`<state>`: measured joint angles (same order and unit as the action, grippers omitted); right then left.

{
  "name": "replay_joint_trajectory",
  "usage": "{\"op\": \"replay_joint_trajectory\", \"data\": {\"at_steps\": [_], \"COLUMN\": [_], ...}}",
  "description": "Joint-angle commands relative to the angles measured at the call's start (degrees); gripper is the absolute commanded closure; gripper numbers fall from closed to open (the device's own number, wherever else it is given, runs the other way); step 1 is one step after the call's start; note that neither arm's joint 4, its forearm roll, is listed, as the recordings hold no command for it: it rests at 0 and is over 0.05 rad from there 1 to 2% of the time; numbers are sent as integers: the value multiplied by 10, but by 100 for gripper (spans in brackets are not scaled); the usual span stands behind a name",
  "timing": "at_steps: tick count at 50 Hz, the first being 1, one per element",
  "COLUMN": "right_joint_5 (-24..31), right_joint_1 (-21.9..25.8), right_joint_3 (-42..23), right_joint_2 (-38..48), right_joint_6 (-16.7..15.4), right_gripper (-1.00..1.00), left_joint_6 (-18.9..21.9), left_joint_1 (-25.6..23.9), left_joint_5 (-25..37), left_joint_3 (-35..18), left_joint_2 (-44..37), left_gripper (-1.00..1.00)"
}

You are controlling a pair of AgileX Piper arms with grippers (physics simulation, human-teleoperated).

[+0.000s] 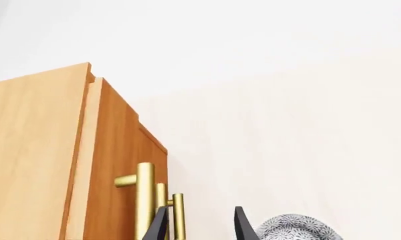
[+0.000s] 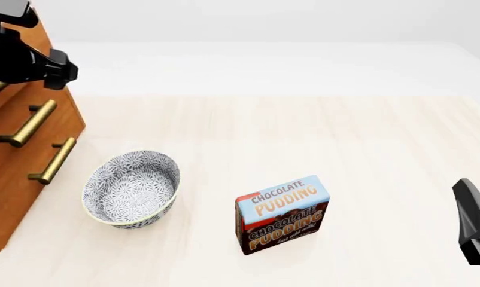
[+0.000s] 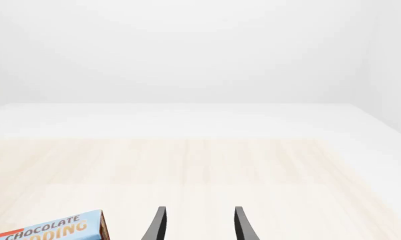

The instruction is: Put the butter at the back in the top drawer of the cabinet and close it.

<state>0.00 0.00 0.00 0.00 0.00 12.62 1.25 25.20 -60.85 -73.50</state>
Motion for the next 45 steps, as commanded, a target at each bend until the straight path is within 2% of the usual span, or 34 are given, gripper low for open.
{"op": "replay_joint_trajectory", "data": {"at_steps": [1,34,45], "right_joint_5": [0,0,0], "right_joint_1": [0,0,0], "right_joint_3": [0,0,0], "right_joint_2": [0,0,0], "right_joint_6": [0,0,0], "right_gripper": [-100,-100,-100], "left_joint_6": [4,28,26], "left_joint_1": [16,59,61], "left_joint_5": [-7,-34,-23], "left_joint_3": [10,28,23], "left_joint_2": [-5,-15,-2], "left_gripper": [-100,-100,-100]}}
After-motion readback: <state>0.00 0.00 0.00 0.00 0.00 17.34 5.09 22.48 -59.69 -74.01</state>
